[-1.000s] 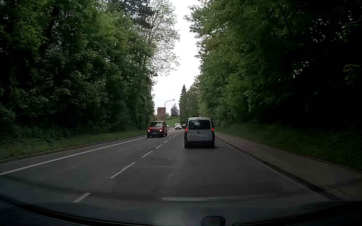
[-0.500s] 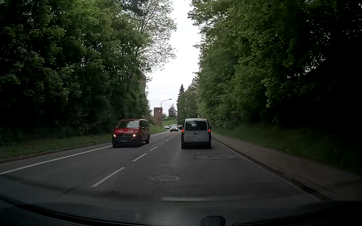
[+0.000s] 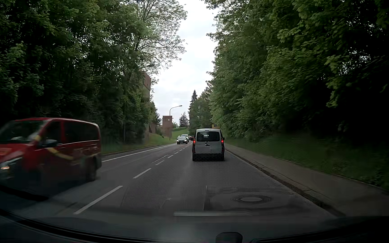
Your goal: Follow the waypoints while adhering to traffic rules and regulations
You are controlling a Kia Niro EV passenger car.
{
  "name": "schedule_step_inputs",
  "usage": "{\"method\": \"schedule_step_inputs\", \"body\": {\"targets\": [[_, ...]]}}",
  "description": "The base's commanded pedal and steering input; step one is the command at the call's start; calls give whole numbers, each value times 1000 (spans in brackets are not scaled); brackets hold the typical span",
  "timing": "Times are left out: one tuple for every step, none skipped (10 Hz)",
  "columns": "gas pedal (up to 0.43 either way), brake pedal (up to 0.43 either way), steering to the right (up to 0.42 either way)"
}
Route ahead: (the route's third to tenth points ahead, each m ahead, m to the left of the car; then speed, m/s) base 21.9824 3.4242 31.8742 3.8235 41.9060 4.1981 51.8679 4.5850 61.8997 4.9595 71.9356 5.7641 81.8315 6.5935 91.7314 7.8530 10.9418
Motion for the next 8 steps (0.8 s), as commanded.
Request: {"method": "schedule_step_inputs", "body": {"targets": [[169, 0, -1], [169, 0, -2], [157, 0, -2], [157, 0, -3], [150, 0, -3], [150, 0, -3], [150, 0, -3], [150, 0, -3]]}}
